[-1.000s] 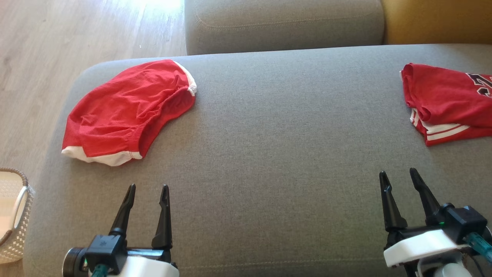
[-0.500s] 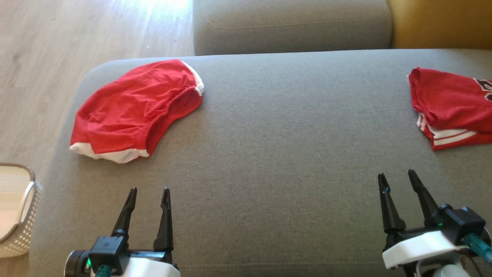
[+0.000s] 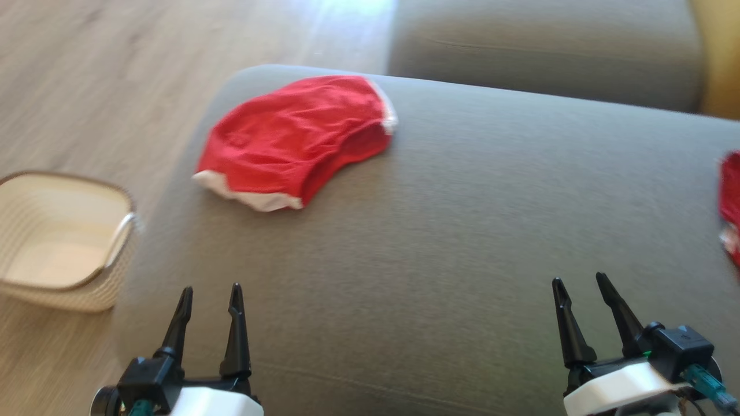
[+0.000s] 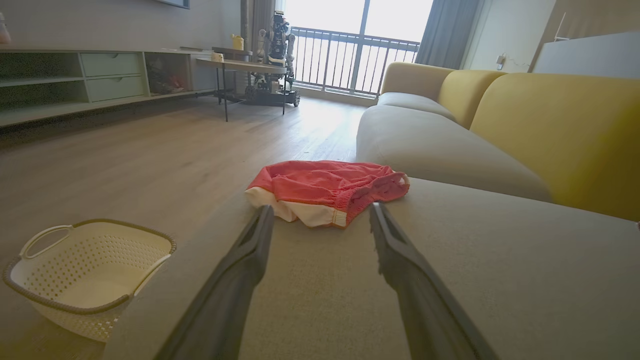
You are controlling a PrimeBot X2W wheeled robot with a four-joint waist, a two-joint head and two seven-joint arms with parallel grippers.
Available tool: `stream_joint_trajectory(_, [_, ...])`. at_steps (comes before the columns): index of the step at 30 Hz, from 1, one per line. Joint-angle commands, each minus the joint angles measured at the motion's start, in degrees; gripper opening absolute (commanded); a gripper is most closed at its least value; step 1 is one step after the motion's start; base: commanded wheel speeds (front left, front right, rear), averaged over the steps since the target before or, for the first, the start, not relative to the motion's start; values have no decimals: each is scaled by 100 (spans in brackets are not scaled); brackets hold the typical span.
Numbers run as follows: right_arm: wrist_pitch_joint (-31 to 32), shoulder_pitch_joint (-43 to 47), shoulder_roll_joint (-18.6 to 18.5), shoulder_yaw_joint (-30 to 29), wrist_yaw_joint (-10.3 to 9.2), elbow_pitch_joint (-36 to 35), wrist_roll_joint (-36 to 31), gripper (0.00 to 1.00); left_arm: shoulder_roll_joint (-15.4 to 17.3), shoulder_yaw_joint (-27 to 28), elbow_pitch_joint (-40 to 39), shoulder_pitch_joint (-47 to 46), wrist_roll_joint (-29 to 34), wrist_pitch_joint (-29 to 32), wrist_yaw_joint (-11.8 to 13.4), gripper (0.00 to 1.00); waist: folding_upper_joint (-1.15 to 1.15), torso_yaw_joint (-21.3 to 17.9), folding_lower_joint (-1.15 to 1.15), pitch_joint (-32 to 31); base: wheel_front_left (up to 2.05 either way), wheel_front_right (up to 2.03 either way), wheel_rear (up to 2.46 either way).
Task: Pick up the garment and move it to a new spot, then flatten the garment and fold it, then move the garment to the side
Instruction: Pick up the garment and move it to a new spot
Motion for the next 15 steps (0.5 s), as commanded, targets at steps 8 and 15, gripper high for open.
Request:
stream_joint_trajectory(8, [-53,-120,-43,262,-2,-145,-29,100,-27,233,-239,-85,173,-34,35,100,0,1111,0,19,0,0,0])
stream_joint_trajectory(15, [-53,-284,-43,451,-2,-44,-108,100,-27,445,-438,-27,79,-34,117,100,0,1192,0,135,0,0,0])
